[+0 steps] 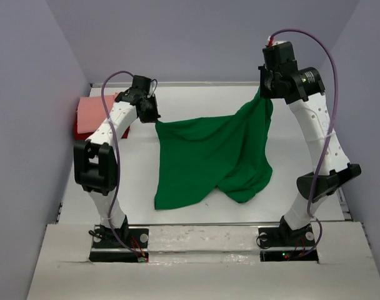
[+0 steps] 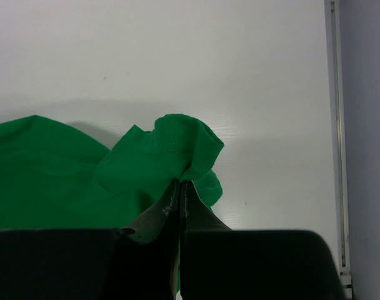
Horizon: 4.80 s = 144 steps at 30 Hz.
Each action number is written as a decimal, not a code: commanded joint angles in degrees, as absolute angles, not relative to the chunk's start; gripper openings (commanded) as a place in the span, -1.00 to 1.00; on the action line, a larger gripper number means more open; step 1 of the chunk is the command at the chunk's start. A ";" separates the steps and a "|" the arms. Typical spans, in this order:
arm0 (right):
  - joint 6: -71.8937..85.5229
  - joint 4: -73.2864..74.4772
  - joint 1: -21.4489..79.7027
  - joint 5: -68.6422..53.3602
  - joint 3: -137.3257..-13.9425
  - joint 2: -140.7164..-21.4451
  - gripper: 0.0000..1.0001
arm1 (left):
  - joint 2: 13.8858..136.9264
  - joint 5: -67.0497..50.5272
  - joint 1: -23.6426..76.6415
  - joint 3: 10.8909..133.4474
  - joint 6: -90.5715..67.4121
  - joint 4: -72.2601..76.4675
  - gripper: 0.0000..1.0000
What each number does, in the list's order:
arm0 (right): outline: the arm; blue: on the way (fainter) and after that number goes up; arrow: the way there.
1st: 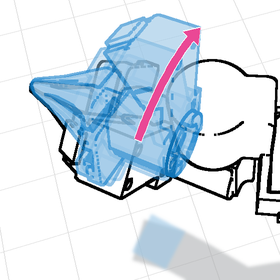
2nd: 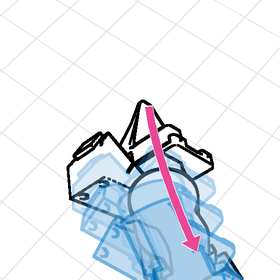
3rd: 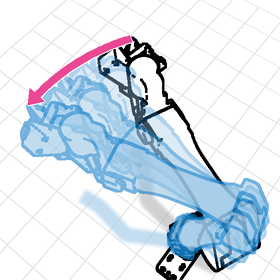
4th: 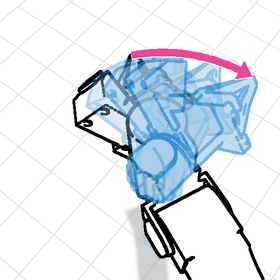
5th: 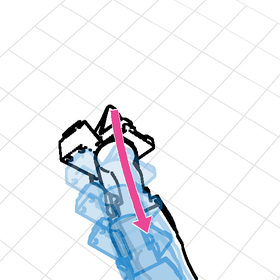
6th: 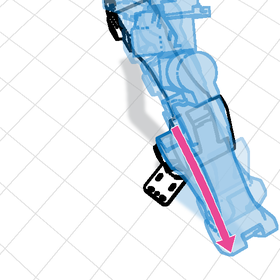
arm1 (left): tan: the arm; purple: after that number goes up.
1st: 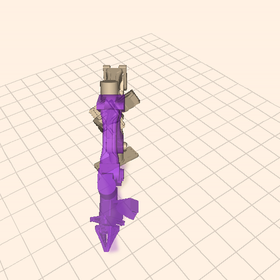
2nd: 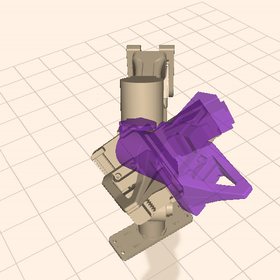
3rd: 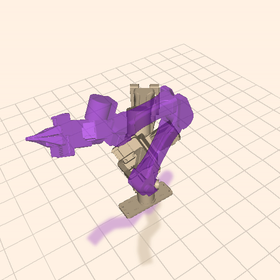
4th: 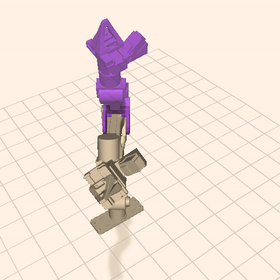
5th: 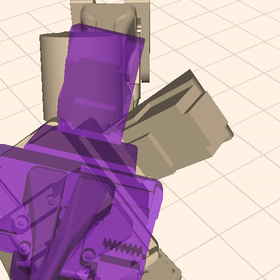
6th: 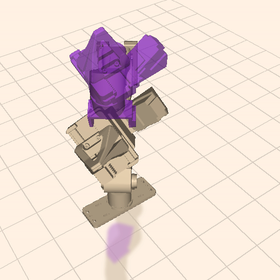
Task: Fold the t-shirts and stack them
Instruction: Flatten the tshirt out
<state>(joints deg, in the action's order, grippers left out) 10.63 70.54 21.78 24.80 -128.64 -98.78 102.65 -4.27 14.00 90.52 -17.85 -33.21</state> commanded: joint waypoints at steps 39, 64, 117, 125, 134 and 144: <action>10.81 71.28 22.06 21.01 -138.25 -104.68 -1.00 | 114.17 -27.69 9.40 86.39 -21.80 -14.41 0.24; 10.46 70.40 22.06 21.00 -137.81 -103.09 -1.00 | 122.52 -22.68 9.32 91.67 -21.71 -18.11 0.23; 13.19 70.39 20.83 26.18 -118.55 -90.62 -1.00 | 73.76 -6.16 15.02 100.89 -19.95 -35.23 -1.00; 14.85 72.59 20.31 32.87 -118.65 -83.24 -1.00 | 63.73 -0.80 15.82 102.04 -20.92 -41.57 -1.00; 16.52 73.65 19.78 37.08 -116.45 -77.43 -1.00 | 54.59 5.80 15.82 98.53 -21.80 -46.49 -1.00; 15.82 73.12 19.78 37.36 -120.40 -72.08 -1.00 | 49.84 6.68 15.91 99.58 -22.94 -48.34 -1.00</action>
<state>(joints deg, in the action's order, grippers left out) 15.88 74.30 20.23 35.18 -116.62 -75.99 50.98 4.97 15.73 98.59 -22.57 -49.12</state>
